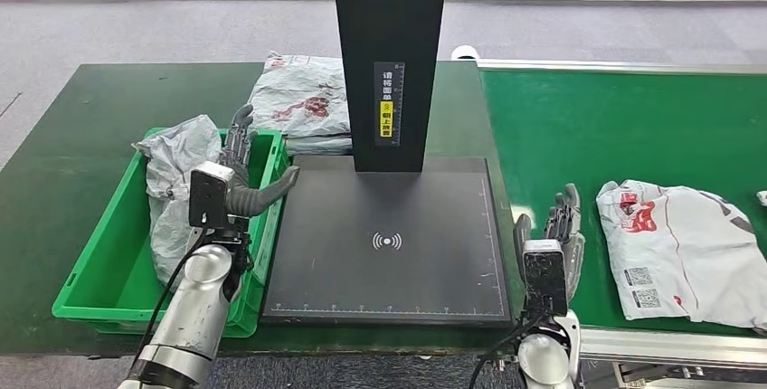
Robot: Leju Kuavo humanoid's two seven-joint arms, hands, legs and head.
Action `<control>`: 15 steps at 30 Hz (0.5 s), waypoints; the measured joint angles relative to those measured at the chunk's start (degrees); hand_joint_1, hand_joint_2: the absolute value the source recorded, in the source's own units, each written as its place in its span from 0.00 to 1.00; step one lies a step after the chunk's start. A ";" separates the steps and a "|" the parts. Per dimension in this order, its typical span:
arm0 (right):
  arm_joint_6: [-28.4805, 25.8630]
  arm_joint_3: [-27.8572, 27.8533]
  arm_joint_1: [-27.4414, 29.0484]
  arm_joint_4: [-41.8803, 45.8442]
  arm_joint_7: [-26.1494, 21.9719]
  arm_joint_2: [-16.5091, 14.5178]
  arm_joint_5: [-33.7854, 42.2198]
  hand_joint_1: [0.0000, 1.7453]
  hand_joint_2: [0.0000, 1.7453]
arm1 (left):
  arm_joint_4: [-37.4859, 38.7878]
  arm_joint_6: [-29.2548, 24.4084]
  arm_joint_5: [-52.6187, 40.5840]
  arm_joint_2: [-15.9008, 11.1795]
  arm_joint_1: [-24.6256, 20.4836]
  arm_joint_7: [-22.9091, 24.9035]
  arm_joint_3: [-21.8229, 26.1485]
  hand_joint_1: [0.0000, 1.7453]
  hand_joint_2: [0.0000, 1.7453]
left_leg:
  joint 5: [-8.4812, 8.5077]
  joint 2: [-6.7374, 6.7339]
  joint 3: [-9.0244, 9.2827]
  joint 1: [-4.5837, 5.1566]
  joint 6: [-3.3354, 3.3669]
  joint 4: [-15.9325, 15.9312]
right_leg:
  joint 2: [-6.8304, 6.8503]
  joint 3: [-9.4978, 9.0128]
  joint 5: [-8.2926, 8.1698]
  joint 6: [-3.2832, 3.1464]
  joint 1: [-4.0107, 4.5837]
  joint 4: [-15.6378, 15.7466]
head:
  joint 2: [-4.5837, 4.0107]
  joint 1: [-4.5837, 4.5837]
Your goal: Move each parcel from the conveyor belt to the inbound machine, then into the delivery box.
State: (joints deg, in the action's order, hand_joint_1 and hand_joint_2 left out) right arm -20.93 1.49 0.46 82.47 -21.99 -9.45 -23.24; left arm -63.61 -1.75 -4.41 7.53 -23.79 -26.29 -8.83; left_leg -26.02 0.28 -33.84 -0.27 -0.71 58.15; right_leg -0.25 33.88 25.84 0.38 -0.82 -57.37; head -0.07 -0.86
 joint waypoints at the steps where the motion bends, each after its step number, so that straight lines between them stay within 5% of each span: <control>1: 0.50 0.00 -0.24 -0.39 -0.03 0.01 0.22 0.00 1.00 | 0.35 0.41 0.30 0.16 -0.01 -0.14 -0.40 0.00 1.00 | 0.00 0.00 0.00 0.00 0.00 0.00 | 0.00 0.01 0.00 0.00 0.00 0.00 | 0.00 -0.01; 6: 1.65 0.00 -3.05 -4.11 -1.05 0.03 -0.93 0.00 1.00 | 4.89 3.74 2.76 2.23 -0.68 -2.79 -4.01 0.00 1.00 | 0.00 0.05 -0.01 0.00 0.01 0.00 | 0.06 0.00 0.00 0.00 0.01 0.00 | 0.02 -0.01; 11: -7.38 -0.01 -6.97 -10.80 1.11 1.27 -8.98 0.00 1.00 | 11.21 5.64 2.98 5.09 -2.34 -4.09 -9.78 0.00 1.00 | 0.01 0.03 -0.01 0.05 0.02 0.02 | 0.03 0.00 -0.03 0.04 -0.04 0.02 | 0.02 0.00; 15: -16.26 -1.90 -10.83 -20.10 10.85 5.60 -19.85 0.00 1.00 | 16.44 5.22 2.29 6.91 -4.69 -3.45 -13.37 0.00 1.00 | 0.03 0.08 -0.02 0.10 0.11 0.06 | 0.08 -0.02 -0.07 0.12 -0.09 0.07 | 0.01 -0.01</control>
State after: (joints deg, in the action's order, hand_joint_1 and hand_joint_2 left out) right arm -37.19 -0.41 -10.37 62.37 -11.14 -3.85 -43.09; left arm -47.17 3.47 -2.12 14.43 -28.48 -29.74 -22.19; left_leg -26.00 0.36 -33.86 -0.18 -0.60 58.22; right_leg -0.17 33.86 25.77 0.50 -0.91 -57.30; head -0.06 -0.87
